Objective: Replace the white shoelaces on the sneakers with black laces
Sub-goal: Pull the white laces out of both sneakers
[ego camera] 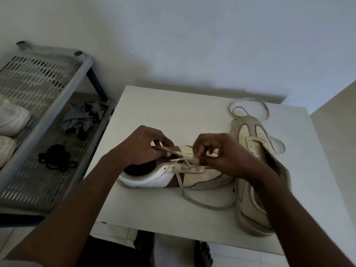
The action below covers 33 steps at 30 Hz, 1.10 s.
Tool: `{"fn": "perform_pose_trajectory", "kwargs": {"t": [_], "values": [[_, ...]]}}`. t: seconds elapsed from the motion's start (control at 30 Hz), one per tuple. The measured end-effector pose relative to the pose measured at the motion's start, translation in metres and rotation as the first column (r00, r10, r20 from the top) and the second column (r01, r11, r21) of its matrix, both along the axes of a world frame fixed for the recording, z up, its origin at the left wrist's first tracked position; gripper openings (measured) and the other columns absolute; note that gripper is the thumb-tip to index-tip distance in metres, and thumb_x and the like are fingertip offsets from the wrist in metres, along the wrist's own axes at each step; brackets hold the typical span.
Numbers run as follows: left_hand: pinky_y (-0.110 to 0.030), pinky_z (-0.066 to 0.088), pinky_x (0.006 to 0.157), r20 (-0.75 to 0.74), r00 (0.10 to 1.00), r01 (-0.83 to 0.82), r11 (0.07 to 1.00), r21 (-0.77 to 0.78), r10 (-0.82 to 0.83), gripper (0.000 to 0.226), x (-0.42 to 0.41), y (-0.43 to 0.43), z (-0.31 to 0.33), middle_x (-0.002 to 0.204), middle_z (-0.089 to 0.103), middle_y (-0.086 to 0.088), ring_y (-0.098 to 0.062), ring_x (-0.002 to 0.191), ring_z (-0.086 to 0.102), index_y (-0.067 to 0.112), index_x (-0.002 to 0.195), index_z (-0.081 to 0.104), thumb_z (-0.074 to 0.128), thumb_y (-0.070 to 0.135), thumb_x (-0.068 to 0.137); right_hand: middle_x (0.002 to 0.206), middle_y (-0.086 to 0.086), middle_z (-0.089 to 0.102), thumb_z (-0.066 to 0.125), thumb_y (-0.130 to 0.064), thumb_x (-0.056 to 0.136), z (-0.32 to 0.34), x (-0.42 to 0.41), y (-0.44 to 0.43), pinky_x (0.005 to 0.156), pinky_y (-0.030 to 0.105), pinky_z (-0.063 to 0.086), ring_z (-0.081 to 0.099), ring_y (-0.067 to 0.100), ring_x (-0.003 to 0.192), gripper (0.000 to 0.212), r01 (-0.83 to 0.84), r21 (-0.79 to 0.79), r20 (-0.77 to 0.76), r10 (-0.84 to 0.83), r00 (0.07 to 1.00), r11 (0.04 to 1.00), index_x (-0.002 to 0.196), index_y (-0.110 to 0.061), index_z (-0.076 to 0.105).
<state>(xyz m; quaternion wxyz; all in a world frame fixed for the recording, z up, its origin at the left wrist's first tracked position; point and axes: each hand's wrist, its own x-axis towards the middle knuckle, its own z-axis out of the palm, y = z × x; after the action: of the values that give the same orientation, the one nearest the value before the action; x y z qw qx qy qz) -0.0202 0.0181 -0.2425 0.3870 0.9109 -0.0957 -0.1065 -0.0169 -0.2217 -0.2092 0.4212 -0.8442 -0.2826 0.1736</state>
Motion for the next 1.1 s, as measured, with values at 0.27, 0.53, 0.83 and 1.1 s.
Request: {"fn": "perform_pose_trajectory", "kwargs": {"t": [0.27,0.53,0.83,1.1], "values": [[-0.014,0.041,0.067,0.028,0.996,0.081,0.996,0.044,-0.082,0.023,0.0,-0.002,0.003,0.086,0.066,0.014,-0.003,0.074,0.058,0.029,0.087,0.075,0.083,0.015,0.07,0.128,0.002,0.054,0.064,-0.028,0.091,-0.017,0.021,-0.029,0.082,0.022,0.037,0.06,0.017,0.1,0.043,0.839,0.047,0.249,-0.819,0.516,0.543,0.13,-0.016,0.052],[-0.022,0.044,0.064,0.111,0.985,0.114,0.984,0.135,-0.13,0.022,0.0,-0.009,0.0,0.077,0.061,0.013,-0.006,0.071,0.053,0.025,0.08,0.07,0.082,0.012,0.066,0.084,-0.012,0.065,0.075,-0.045,0.078,-0.027,-0.01,0.032,0.066,0.026,0.047,0.057,0.003,0.074,0.024,0.239,-0.311,-0.043,-0.265,0.963,0.92,0.093,-0.028,0.067],[-0.01,0.034,0.065,0.124,0.983,0.127,0.988,0.087,-0.138,0.02,-0.001,-0.011,-0.005,0.074,0.061,0.008,-0.009,0.074,0.05,0.018,0.069,0.067,0.079,0.002,0.068,0.089,-0.006,0.066,0.053,-0.016,0.087,-0.031,-0.016,0.045,0.066,0.028,0.042,0.059,0.015,0.083,0.014,0.305,-0.41,0.123,-0.28,0.952,0.86,0.089,-0.022,0.065],[-0.017,0.037,0.066,0.067,0.99,0.125,0.992,0.01,-0.126,0.024,-0.001,-0.011,-0.006,0.072,0.059,0.007,-0.01,0.074,0.05,0.021,0.063,0.063,0.078,0.004,0.072,0.086,0.006,0.067,0.052,-0.024,0.096,-0.028,0.001,0.031,0.072,0.033,0.047,0.057,0.018,0.076,0.021,0.3,-0.393,-0.204,-0.4,0.893,0.869,0.09,-0.011,0.068]]}}
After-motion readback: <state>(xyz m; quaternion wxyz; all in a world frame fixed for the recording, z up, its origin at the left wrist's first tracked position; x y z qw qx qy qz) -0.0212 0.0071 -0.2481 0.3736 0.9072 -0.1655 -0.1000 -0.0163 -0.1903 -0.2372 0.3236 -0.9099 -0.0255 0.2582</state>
